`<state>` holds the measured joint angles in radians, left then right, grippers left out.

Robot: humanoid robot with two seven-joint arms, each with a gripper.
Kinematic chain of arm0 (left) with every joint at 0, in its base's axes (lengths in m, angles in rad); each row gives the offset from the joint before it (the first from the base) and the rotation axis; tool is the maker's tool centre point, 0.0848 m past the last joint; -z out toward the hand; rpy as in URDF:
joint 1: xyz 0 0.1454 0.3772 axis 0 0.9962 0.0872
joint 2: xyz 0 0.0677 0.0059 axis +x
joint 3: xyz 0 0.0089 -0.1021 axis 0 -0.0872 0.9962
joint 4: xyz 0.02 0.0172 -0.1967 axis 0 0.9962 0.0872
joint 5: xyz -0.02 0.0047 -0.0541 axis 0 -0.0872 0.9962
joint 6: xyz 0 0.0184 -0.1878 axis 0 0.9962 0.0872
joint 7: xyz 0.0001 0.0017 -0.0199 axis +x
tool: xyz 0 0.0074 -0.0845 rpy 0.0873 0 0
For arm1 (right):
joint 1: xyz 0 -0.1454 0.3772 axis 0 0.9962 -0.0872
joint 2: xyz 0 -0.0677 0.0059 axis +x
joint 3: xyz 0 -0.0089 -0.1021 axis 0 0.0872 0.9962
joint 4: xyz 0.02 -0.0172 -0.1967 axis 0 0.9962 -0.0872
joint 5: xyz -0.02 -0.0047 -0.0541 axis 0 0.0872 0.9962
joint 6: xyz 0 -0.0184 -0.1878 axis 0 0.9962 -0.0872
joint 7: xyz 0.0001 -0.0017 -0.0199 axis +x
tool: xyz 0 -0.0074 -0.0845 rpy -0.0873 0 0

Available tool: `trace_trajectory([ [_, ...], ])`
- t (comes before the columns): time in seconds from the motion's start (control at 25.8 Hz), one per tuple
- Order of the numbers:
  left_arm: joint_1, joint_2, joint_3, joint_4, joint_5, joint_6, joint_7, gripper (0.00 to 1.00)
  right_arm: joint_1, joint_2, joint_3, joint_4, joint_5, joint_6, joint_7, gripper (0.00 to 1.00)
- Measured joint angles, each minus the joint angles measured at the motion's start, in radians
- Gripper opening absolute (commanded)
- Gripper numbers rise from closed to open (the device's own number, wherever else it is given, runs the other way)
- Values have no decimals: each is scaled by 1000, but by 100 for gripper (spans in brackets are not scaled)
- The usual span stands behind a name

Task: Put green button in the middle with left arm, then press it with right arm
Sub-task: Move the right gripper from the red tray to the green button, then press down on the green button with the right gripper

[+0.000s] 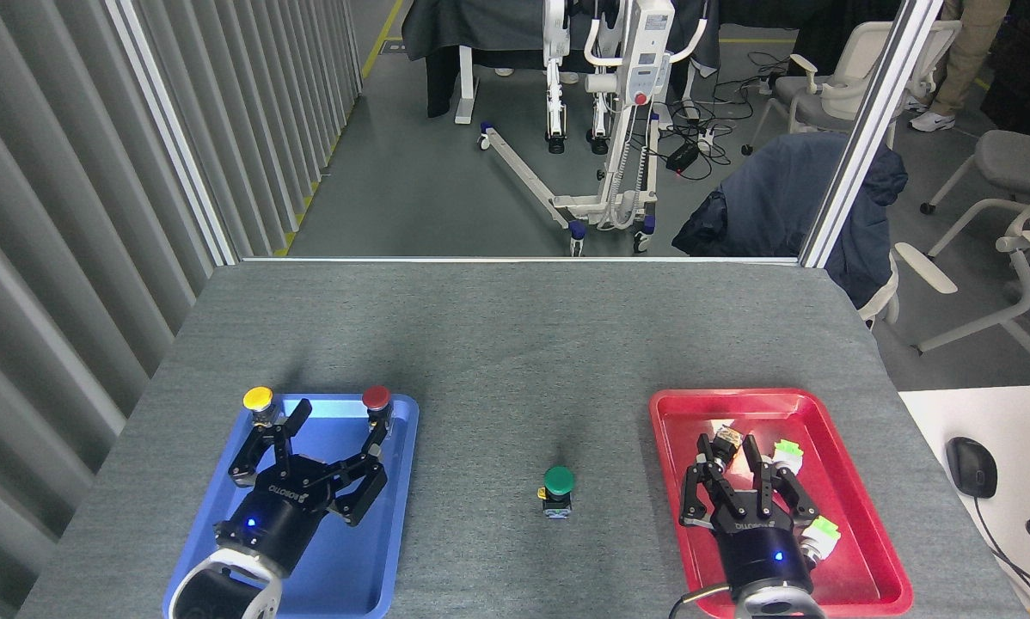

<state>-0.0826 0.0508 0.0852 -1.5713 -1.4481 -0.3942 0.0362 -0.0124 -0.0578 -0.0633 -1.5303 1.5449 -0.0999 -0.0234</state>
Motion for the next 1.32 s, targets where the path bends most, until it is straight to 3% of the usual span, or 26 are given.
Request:
trace_trajectory([
  [0.23,61,-1,94,-40,0,-23,2,98,-8,10,77,13,12,-117,2,0],
  [0.54,76,-49,99,-66,-5,13,-16,98,-98,20,192,169,47,-134,71,0],
  [1.12,77,-97,97,-96,-5,75,7,98,-131,48,211,240,50,-140,118,0],
  [1.32,69,-108,94,-100,-10,138,11,98,-139,49,212,261,50,-141,123,0],
])
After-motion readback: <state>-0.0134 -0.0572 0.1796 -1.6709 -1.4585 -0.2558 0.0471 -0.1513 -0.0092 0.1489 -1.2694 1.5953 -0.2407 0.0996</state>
